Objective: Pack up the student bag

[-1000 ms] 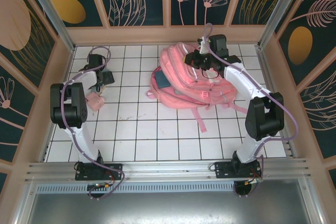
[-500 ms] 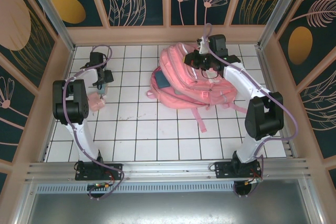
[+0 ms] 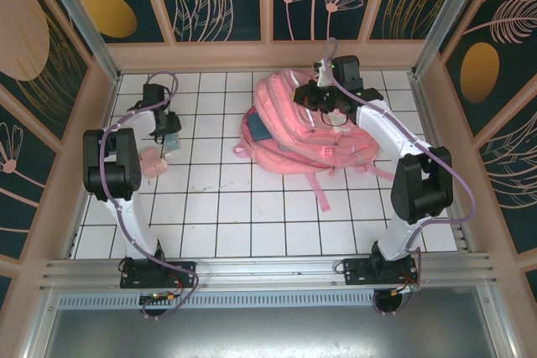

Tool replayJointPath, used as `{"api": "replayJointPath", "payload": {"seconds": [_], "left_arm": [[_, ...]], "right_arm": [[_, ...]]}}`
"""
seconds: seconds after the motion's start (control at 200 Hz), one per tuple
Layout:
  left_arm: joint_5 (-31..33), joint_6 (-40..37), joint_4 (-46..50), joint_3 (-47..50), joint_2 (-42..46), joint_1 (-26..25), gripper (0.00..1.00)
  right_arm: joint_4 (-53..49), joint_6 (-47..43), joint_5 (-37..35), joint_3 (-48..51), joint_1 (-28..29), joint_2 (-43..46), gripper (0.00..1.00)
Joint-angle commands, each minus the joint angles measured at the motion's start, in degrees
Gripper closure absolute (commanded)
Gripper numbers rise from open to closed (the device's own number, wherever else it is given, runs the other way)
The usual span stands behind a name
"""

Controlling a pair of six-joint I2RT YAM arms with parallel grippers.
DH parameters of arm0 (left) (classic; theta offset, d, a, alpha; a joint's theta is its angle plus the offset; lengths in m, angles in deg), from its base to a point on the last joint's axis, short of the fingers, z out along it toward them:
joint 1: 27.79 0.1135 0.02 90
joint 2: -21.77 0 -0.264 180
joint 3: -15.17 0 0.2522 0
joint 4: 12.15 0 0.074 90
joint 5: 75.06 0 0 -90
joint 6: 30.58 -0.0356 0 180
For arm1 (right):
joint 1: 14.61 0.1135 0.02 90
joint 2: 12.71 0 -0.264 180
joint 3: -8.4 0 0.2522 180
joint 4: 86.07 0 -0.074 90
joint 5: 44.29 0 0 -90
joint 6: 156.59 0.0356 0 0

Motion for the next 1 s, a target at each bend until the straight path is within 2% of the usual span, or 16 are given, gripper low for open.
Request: {"api": "replayJointPath", "payload": {"seconds": [0.0, 0.15, 0.26, 0.395, 0.51, 0.75, 0.996], "left_arm": [[-6.5, 3.83, -0.34, 1.9, 5.89, 0.07, 0.9], [-13.76, 8.47, -2.44, 6.34, 11.34, -0.39, 0.9], [-16.39, 11.61, -3.59, 8.72, 14.26, -2.41, 0.89], [-16.93, 14.64, -3.84, 9.13, 17.67, -8.25, 0.89], [-19.43, 19.37, -7.73, 9.83, 18.52, -13.08, 0.89], [-18.91, 24.06, -10.7, 4.98, 15.01, -23.38, 0.88], [-19.59, 27.48, -13.65, -0.94, 7.13, -28.61, 0.87]], "right_arm": [[4.6, 0.75, 1.44, -0.96, 0.24, 1.88, 1.0], [6.43, 2.66, 3.66, -0.8, -1.39, 3.19, 1.0], [7.73, 4.14, 5.71, -0.73, -2.85, 4.09, 1.0], [9.36, 6.1, 8.28, -0.29, -4.67, 5.09, 1.0], [10.36, 7.26, 9.63, 0.47, -5.87, 5.92, 1.0], [11.8, 8.93, 11.67, 2.18, -7.07, 7.0, 1.0], [12.45, 10.21, 12.74, 1.58, -7.6, 7.5, 1.0]]}}
